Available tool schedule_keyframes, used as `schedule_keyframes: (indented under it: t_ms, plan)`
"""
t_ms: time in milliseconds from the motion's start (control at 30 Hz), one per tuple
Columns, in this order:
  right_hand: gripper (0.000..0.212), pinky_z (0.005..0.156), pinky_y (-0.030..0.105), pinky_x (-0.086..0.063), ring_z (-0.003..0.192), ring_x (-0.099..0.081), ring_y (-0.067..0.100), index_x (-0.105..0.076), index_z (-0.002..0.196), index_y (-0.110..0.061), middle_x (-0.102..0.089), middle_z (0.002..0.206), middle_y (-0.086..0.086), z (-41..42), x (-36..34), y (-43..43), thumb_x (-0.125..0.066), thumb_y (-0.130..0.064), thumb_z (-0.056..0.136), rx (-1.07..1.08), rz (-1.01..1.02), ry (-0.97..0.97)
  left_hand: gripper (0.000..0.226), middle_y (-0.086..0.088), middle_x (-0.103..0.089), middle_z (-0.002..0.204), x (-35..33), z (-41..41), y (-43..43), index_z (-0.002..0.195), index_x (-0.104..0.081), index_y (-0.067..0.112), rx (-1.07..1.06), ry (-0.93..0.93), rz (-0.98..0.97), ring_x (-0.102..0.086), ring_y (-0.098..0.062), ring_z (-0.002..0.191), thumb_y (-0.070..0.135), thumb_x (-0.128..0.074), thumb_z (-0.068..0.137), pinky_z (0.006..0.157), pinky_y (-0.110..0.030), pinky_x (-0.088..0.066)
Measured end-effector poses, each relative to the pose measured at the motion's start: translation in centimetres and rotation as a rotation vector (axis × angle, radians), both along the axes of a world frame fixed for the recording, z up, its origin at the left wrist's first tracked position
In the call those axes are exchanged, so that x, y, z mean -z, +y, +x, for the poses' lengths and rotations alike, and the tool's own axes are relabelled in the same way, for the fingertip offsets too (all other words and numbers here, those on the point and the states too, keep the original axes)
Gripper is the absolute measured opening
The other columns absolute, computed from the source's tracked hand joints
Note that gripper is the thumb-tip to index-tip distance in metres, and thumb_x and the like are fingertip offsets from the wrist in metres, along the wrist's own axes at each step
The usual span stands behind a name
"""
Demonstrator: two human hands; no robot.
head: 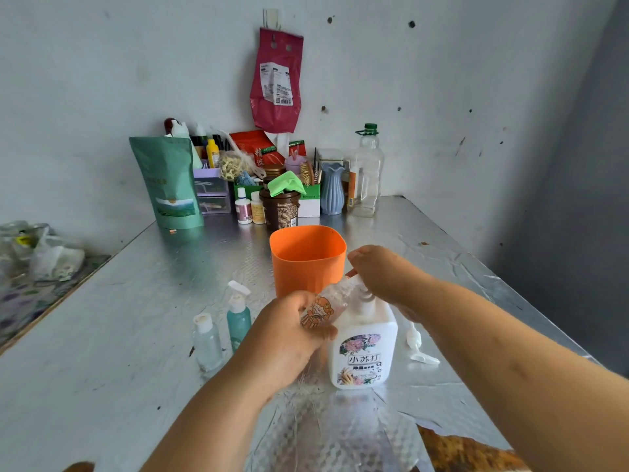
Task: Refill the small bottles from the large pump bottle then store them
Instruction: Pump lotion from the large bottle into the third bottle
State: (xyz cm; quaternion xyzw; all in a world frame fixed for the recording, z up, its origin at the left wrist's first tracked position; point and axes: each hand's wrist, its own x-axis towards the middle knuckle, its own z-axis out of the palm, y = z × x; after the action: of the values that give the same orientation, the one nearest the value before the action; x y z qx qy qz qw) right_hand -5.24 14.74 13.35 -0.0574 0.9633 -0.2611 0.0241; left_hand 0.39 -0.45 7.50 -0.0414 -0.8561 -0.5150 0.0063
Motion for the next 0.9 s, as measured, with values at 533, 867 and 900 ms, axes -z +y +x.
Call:
schedule_keyframes:
  t_ms: [533, 867, 900]
  plan:
    - [0.031, 0.095, 0.044, -0.046, 0.114, -0.054, 0.041, -0.053, 0.121, 0.009, -0.056, 0.122, 0.028, -0.09, -0.15, 0.07, -0.033, -0.002, 0.099, 0.020, -0.031, 0.010, 0.034, 0.011, -0.071, 0.110, -0.38, 0.05, 0.30, 0.112, -0.066, 0.025, -0.016, 0.010, -0.039, -0.065, -0.010, 0.103, 0.019, -0.078, 0.081, 0.093, -0.035, -0.051]
    - [0.033, 0.094, 0.042, -0.046, 0.113, -0.054, 0.040, -0.054, 0.121, 0.006, -0.056, 0.122, 0.026, -0.17, 0.34, -0.34, -0.030, -0.004, 0.100, 0.040, -0.052, -0.003, 0.048, 0.006, -0.065, 0.127, 0.12, -0.21, 0.24, 0.124, -0.062, 0.024, -0.020, 0.002, -0.070, -0.061, -0.015, 0.115, 0.026, -0.079, 0.079, 0.100, -0.041, -0.049]
    - [0.034, 0.094, 0.043, -0.045, 0.113, -0.053, 0.041, -0.053, 0.121, 0.006, -0.055, 0.122, 0.027, -0.01, 0.32, -0.35, -0.029, -0.006, 0.101, 0.053, -0.094, -0.007, 0.048, 0.006, -0.065, 0.128, 0.01, -0.06, 0.28, 0.125, -0.061, 0.023, -0.021, -0.006, -0.063, -0.061, -0.015, 0.116, 0.026, -0.079, 0.080, 0.101, -0.041, -0.048]
